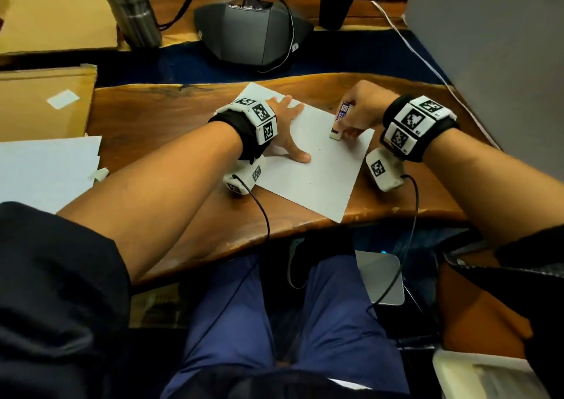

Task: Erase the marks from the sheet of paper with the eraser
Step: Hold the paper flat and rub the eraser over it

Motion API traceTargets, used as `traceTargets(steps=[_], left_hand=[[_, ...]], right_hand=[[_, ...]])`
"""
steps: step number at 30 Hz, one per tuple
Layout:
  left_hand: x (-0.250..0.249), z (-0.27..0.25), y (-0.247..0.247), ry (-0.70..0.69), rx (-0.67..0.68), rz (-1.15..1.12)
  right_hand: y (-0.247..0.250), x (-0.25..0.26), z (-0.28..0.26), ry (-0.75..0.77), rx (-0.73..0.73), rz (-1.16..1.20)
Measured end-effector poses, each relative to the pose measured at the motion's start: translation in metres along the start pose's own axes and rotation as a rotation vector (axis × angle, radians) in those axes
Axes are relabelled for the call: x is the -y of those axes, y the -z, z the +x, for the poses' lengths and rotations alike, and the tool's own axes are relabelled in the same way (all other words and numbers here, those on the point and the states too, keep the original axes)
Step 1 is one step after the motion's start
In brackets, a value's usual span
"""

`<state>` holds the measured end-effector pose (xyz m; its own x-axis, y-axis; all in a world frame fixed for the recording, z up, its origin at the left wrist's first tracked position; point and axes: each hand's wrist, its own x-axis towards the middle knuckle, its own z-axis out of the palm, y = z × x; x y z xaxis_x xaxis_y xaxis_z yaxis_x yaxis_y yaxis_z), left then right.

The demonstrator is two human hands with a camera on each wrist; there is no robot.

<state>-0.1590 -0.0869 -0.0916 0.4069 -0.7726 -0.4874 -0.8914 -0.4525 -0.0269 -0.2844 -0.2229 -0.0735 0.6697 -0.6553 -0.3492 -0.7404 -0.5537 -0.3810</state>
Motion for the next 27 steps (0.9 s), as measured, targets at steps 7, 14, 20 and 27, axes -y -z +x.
traceTargets(steps=[7, 14, 20, 27], left_hand=[[0.009, -0.024, 0.005, -0.027, -0.050, 0.118], [0.028, -0.033, -0.005, -0.203, -0.079, 0.033], [0.055, -0.015, 0.009, -0.188, -0.120, -0.206], [0.058, 0.019, 0.010, -0.224, -0.019, -0.054]], right_hand=[[0.000, 0.006, 0.025, 0.057, -0.219, -0.171], [0.002, 0.021, 0.040, 0.238, -0.199, -0.156], [-0.005, 0.027, 0.044, 0.400, -0.139, -0.153], [-0.012, 0.033, 0.048, 0.376, -0.141, -0.062]])
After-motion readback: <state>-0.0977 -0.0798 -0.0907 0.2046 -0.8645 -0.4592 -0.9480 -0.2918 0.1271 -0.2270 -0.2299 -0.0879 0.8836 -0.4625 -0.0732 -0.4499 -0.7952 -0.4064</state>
